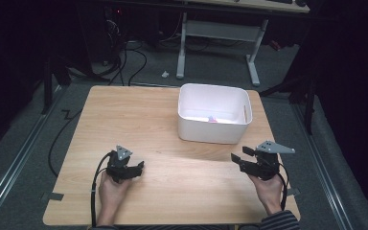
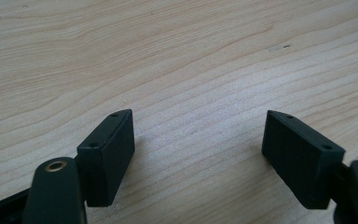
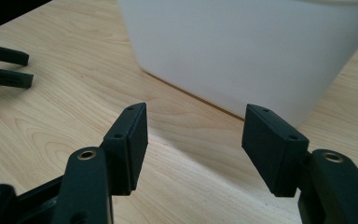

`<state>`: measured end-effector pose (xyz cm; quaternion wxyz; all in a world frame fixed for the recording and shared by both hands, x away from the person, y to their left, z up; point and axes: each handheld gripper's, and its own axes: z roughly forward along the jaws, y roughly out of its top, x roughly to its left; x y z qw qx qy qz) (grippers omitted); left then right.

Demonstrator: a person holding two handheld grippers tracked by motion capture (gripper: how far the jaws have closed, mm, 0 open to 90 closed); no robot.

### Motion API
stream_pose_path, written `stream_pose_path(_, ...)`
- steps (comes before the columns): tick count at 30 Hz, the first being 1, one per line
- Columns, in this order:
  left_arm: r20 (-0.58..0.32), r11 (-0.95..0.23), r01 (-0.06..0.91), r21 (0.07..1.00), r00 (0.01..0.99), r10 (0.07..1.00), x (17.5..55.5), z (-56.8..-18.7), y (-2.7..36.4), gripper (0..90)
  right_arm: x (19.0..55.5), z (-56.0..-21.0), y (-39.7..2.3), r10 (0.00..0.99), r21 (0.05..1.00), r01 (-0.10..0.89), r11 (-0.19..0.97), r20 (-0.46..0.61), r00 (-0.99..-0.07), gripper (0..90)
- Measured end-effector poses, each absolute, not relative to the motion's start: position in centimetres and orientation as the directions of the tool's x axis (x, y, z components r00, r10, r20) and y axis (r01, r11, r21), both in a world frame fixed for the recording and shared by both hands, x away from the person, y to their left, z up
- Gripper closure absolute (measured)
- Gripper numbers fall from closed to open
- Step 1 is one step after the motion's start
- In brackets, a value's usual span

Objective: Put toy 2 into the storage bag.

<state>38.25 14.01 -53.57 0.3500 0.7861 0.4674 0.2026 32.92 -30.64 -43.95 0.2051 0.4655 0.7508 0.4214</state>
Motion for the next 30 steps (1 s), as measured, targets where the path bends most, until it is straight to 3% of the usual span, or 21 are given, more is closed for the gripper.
stream_pose_path(30,-0.009,-0.318,0.593,0.740,0.481,0.877,38.3,-53.6,14.0,25.6,35.2,-48.8,-29.2,0.879,0.763,0.605,0.226,0.107,-0.464,40.9)
